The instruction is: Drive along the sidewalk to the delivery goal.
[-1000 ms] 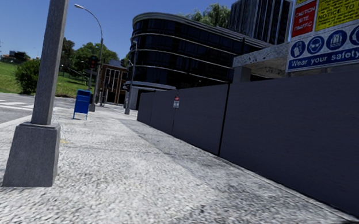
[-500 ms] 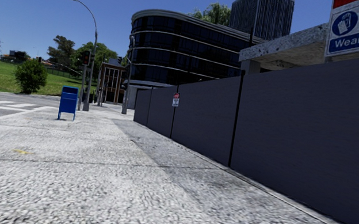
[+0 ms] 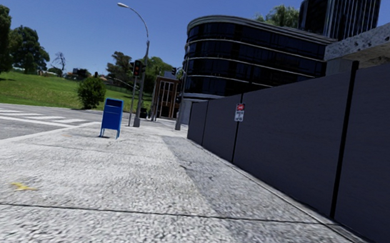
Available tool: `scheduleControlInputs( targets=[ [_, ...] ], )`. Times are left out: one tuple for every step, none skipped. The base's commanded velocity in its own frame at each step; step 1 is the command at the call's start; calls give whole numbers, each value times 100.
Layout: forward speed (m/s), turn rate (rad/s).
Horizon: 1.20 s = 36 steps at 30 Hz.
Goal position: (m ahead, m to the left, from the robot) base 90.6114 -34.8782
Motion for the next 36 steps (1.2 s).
scheduleControlInputs(
  targets=[
    [200, 0],
    [200, 0],
    [200, 0],
    [200, 0],
    [200, 0],
    [200, 0],
    [200, 0],
    [200, 0],
    [200, 0],
    [200, 15],
    [200, 64],
    [200, 85],
    [200, 96],
    [200, 96],
    [200, 98],
    [200, 91],
    [200, 16],
    [200, 0],
    [200, 0],
    [200, 0],
    [200, 0],
    [200, 0],
    [200, 0],
    [200, 0],
    [200, 0],
    [200, 0],
    [200, 0],
    [200, 0],
    [200, 0],
    [200, 0],
    [200, 0],
    [200, 0],
    [200, 0],
    [200, 0],
    [200, 0],
    [200, 0]
  ],
)
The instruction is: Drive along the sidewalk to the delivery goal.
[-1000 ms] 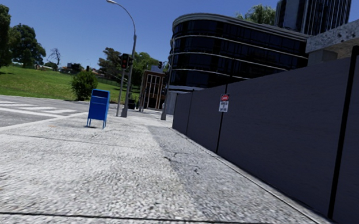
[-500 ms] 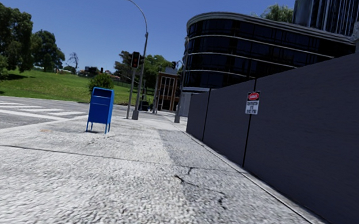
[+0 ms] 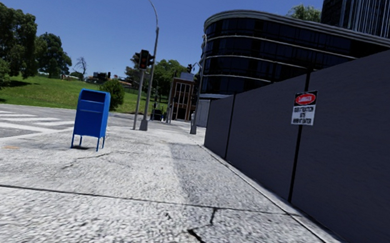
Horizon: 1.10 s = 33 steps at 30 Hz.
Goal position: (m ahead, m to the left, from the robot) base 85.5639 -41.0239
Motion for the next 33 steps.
scheduleControlInputs(
  targets=[
    [200, 0],
    [200, 0],
    [200, 0],
    [200, 0],
    [200, 0],
    [200, 0],
    [200, 0],
    [200, 0],
    [200, 0],
    [200, 0],
    [200, 3],
    [200, 3],
    [200, 82],
    [200, 120],
    [200, 120],
    [200, 120],
    [200, 120],
    [200, 120],
    [200, 120],
    [200, 120],
    [200, 120],
    [200, 73],
    [200, 0],
    [200, 0],
    [200, 0],
    [200, 0],
    [200, 0],
    [200, 0],
    [200, 0],
    [200, 0],
    [200, 0],
    [200, 0],
    [200, 0]
  ],
)
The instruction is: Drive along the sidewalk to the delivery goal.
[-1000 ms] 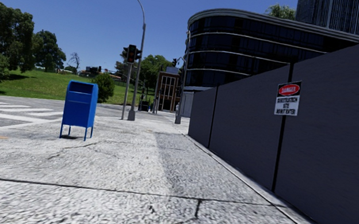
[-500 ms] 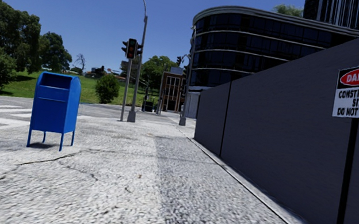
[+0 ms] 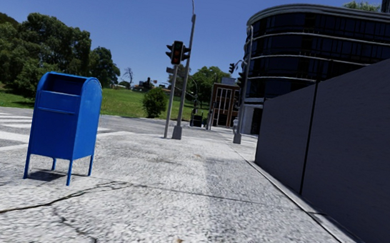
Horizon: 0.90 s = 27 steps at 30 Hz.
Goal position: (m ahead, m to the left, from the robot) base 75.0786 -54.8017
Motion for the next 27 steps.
scheduleControlInputs(
  targets=[
    [200, 0],
    [200, 0],
    [200, 0],
    [200, 0],
    [200, 0],
    [200, 0],
    [200, 0],
    [200, 0],
    [200, 0],
    [200, 0],
    [200, 0],
    [200, 0],
    [200, 0],
    [200, 0],
    [200, 0],
    [200, 0],
    [200, 0],
    [200, 0],
    [200, 0],
    [200, 0],
    [200, 0],
    [200, 0],
    [200, 0],
    [200, 0],
    [200, 0],
    [200, 0],
    [200, 0]
  ],
)
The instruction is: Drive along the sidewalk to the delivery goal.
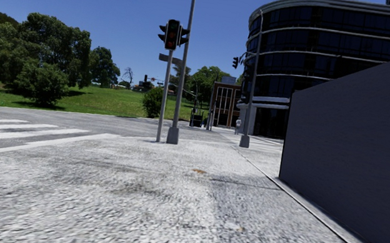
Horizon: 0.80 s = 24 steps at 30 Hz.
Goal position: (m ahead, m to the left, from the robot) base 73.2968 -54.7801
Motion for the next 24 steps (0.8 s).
scheduleControlInputs(
  targets=[
    [200, 0],
    [200, 0],
    [200, 0],
    [200, 0],
    [200, 0],
    [200, 0],
    [200, 0],
    [200, 0],
    [200, 0],
    [200, 0],
    [200, 0],
    [200, 0],
    [200, 0],
    [200, 0],
    [200, 0],
    [200, 0],
    [200, 0],
    [200, 0],
    [200, 0],
    [200, 0],
    [200, 0],
    [200, 0],
    [200, 0],
    [200, 0]
  ],
)
